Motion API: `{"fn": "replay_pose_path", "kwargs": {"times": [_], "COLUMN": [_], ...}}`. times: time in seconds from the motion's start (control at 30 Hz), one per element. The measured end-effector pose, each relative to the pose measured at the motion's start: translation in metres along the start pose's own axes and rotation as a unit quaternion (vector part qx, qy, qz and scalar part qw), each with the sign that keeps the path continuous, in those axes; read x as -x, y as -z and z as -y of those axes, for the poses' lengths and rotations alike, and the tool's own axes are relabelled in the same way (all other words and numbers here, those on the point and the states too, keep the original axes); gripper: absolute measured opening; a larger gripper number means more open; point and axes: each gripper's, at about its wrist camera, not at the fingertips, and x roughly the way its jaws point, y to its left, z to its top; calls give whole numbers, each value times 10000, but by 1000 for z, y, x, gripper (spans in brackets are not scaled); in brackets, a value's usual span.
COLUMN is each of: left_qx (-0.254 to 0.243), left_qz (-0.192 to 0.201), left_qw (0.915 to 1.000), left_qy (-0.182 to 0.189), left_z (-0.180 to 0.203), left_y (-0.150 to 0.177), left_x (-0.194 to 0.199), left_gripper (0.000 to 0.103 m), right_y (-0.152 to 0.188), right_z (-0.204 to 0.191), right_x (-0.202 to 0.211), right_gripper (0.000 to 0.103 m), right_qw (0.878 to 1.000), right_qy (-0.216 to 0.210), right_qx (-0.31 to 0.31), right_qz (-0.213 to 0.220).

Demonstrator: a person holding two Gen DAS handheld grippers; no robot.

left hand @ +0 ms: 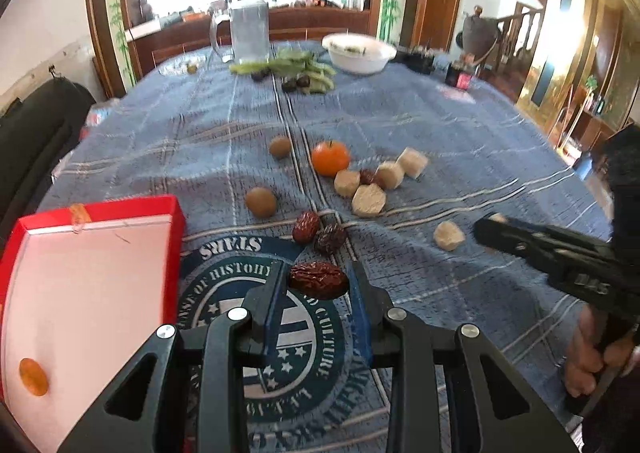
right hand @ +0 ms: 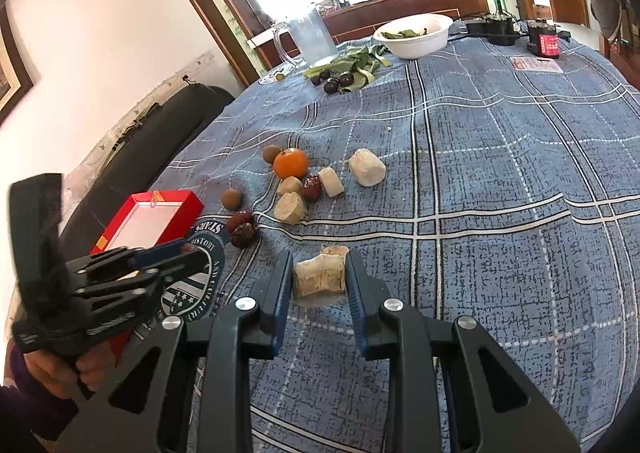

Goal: Organize fruits
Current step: 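Carry the yam cube and date to the red tray and release both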

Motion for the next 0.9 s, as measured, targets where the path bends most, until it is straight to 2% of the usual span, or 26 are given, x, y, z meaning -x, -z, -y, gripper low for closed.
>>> {"fn": "replay_pose_path", "kwargs": {"times": [0.23,0.37,0.57,0.9], "left_qx": [152,309,721,1283], "left_qz": [491,738,855,713], "left_qw": [9986,9963,9917,9845], "left_qy": [-122,-320,-628,-962], "left_z": [-20,-41,-80,-131], "left_y": [2,6,17,44], "left_x": [42,64,78,76], "left_gripper": [30,30,30,30], "right_y": [-1,-1,-6,-5], "right_z": [4,-13,-79,-189], "right_x": [0,-3,-28,-62], "right_gripper": [28,29,29,29], "right_qw": [9998,9999,9980,9839], "right_qy": [83,138,-407,-1153], "right_qx": [-165,-7,461,1322], "right_qz": [14,83,-137,-350]}}
